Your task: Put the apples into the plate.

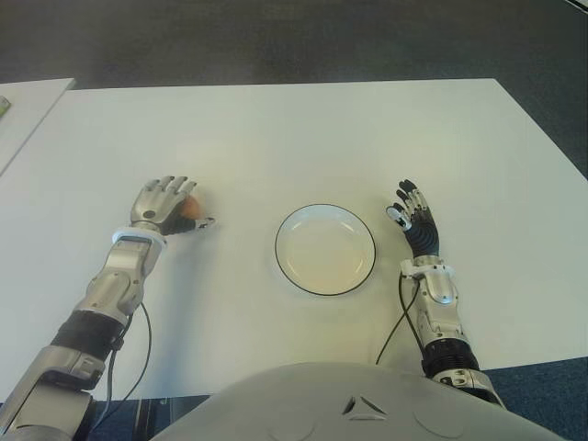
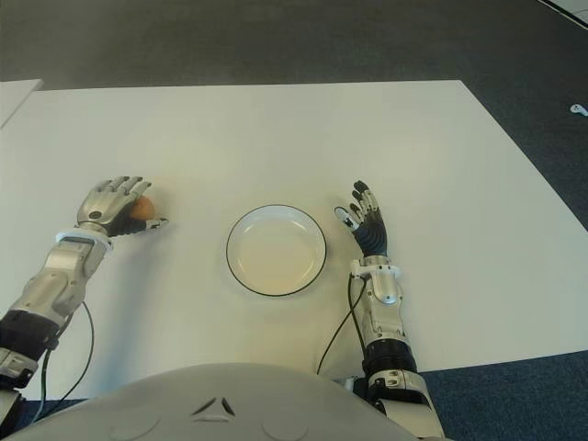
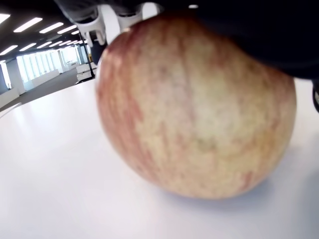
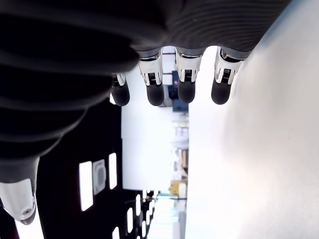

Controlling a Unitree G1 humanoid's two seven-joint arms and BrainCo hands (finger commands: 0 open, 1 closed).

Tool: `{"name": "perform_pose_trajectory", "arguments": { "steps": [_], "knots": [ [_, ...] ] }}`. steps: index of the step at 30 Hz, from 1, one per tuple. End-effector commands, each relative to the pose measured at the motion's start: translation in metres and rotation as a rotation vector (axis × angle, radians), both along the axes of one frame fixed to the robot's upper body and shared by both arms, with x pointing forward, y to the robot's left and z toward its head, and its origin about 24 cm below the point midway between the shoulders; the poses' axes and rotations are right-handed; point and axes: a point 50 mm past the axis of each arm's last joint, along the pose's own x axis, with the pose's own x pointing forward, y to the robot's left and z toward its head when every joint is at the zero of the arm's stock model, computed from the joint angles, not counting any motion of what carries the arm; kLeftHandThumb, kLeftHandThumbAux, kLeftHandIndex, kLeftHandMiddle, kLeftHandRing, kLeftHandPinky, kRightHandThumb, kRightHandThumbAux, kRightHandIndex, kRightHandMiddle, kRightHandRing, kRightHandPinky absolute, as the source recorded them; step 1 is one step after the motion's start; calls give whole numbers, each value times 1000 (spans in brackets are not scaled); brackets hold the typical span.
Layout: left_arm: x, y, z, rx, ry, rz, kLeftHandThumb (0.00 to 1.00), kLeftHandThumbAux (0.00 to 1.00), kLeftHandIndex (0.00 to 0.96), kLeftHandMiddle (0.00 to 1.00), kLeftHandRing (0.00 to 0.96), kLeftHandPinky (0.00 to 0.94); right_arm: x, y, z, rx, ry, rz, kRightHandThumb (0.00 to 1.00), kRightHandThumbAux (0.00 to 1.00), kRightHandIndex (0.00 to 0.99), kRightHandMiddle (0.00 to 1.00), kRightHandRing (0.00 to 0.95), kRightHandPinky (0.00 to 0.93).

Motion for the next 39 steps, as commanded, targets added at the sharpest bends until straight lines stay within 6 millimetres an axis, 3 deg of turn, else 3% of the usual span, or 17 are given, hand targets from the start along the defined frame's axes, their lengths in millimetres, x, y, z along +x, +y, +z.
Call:
{"name": "perform_pose_trajectory", "arguments": {
  "steps": [1, 17, 30, 39],
  "knots": [
    [-5, 0, -15, -6, 58, 13, 250, 209, 0, 0, 0, 0, -31, -6, -39, 31, 214, -39, 154, 565, 0, 0, 0, 0],
    [-7, -8, -25, -61, 72, 3, 226, 218, 0, 0, 0, 0, -30, -11, -37, 31, 201, -30, 147, 572, 0, 0, 0, 0],
    [-8, -9, -28, -73, 74, 21, 208, 233, 0, 0, 0, 0, -29, -15, -39, 32, 219, -16, 131, 636, 0, 0, 0, 0],
    [-7, -9, -27, -53, 79, 34, 208, 249, 0, 0, 0, 0, -28, -15, -39, 43, 212, -31, 128, 610, 0, 0, 0, 0]
  ]
}}
